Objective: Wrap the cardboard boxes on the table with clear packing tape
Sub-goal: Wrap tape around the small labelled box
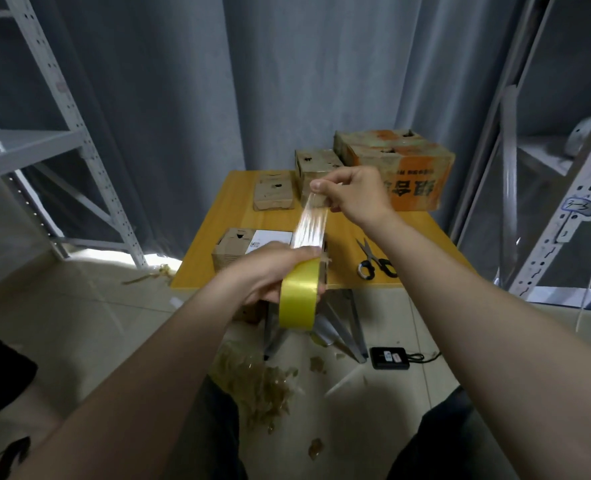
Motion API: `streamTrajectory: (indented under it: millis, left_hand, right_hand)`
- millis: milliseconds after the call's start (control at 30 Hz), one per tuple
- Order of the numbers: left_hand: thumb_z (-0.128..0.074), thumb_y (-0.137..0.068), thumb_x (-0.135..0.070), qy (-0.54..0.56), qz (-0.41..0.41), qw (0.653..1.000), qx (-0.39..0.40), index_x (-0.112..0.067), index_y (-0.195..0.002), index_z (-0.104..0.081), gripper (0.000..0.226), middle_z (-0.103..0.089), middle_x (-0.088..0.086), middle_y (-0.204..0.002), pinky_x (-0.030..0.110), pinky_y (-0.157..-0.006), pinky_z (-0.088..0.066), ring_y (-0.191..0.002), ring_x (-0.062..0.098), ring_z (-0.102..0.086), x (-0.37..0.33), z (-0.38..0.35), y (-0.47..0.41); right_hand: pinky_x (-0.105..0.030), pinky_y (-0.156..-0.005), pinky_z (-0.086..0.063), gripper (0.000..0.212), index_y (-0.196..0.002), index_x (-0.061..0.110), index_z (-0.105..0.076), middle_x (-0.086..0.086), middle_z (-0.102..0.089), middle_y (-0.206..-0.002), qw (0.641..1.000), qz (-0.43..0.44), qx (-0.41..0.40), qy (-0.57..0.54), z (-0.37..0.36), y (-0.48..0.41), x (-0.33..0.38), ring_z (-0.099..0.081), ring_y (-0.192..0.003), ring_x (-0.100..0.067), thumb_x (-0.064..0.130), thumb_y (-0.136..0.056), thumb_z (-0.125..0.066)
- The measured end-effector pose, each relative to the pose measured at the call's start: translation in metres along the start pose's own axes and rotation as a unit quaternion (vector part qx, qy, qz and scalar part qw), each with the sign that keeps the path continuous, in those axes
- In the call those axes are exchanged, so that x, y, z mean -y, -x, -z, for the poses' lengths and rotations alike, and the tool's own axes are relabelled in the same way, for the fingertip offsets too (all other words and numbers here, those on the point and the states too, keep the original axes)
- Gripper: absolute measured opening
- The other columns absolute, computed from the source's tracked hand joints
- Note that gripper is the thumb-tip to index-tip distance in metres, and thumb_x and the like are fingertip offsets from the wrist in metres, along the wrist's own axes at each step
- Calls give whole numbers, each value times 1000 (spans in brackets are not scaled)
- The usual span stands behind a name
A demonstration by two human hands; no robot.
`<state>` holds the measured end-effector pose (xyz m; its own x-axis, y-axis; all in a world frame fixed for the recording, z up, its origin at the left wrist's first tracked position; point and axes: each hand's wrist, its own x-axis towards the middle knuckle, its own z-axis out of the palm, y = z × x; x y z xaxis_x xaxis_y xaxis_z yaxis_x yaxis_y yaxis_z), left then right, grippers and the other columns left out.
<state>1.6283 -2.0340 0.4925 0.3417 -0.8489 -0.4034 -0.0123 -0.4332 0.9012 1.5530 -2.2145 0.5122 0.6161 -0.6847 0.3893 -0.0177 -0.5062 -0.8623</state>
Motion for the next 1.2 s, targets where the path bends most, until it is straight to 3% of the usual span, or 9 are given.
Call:
streamTrajectory:
  millis: [67, 200, 333, 433, 600, 800, 1000, 1100, 1200]
  left_hand:
    - [-58, -104, -41, 17, 23, 1000, 13, -16, -125, -56, 33, -79, 18, -96, 41, -75, -65, -82, 29, -78, 9, 0, 3]
    - [-58, -105, -33, 62, -23, 996, 53, -18, -134, -52, 33, -78, 19, -107, 41, -83, -62, -98, 31, -77, 21, 3, 8]
    - [-53, -107, -39, 6, 53, 998, 36, -10, -129, -59, 38, -79, 14, -100, 40, -76, -64, -85, 23, -78, 33, 0, 1]
    - [-54, -106, -41, 38, 77, 996, 31, -13, -129, -59, 36, -79, 14, -98, 33, -58, -64, -75, 20, -78, 38, -1, -3]
    - [-65, -99, -47, 51, 68, 996, 13, -11, -124, -64, 43, -78, 12, -102, 36, -67, -63, -86, 26, -74, 39, 9, -15]
    - [-64, -99, -46, 17, 86, 996, -16, -15, -97, -64, 31, -53, -2, -54, 23, -45, -45, -43, 12, -50, 40, 12, -28]
    - [-62, -100, -47, 10, 85, 996, -16, -15, -98, -61, 32, -54, -1, -55, 27, -55, -50, -46, 14, -55, 39, 11, -36]
    - [-63, -100, -46, -3, 85, 996, -23, -14, -106, -62, 33, -67, 1, -62, 29, -58, -57, -52, 15, -66, 43, 9, -39]
    - [-63, -100, -45, 5, 84, 996, -24, -16, -112, -60, 32, -67, 5, -77, 32, -59, -57, -58, 16, -68, 47, 6, -40]
  right_hand:
    - [-14, -56, -51, 10, -83, 14, -78, -7, -75, -80, 1000, -8, 15, 22, -4, 0, -4, -64, -63, -10, 21, -90, -79]
    - [-12, -50, -46, 14, -86, 9, -79, 4, -72, -77, 998, -47, 16, 47, -3, -3, -20, -65, -62, -13, 22, -91, -79]
    - [-11, -48, -45, 18, -89, 6, -79, 4, -72, -77, 997, -68, 3, 38, -6, -12, -23, -63, -62, -10, 24, -91, -79]
    - [-9, -48, -44, 14, -88, 12, -79, 1, -74, -83, 995, -61, 39, 75, -8, -20, -25, -64, -67, -10, 26, -91, -79]
    - [-21, -53, -49, 17, -89, 15, -81, 3, -77, -106, 988, -109, 43, 101, -10, -33, -48, -71, -75, -14, 31, -90, -80]
    - [-5, -49, -40, 20, -97, 3, -81, -3, -75, -93, 985, -117, 62, 108, -21, -42, -61, -60, -64, 3, 22, -91, -79]
    - [-40, -105, -50, 13, -89, 14, -82, 7, -73, -87, 981, -151, 69, 98, -33, -44, -80, -63, -89, -4, 26, -88, -82]
    - [-44, -105, -51, 12, -86, 16, -82, 3, -75, -92, 977, -169, 69, 113, -39, -43, -85, -67, -105, -14, 27, -87, -83]
    - [-47, -96, -57, 21, -84, 8, -81, -8, -78, -87, 971, -185, 75, 131, -42, -41, -94, -71, -86, -19, 29, -86, -84]
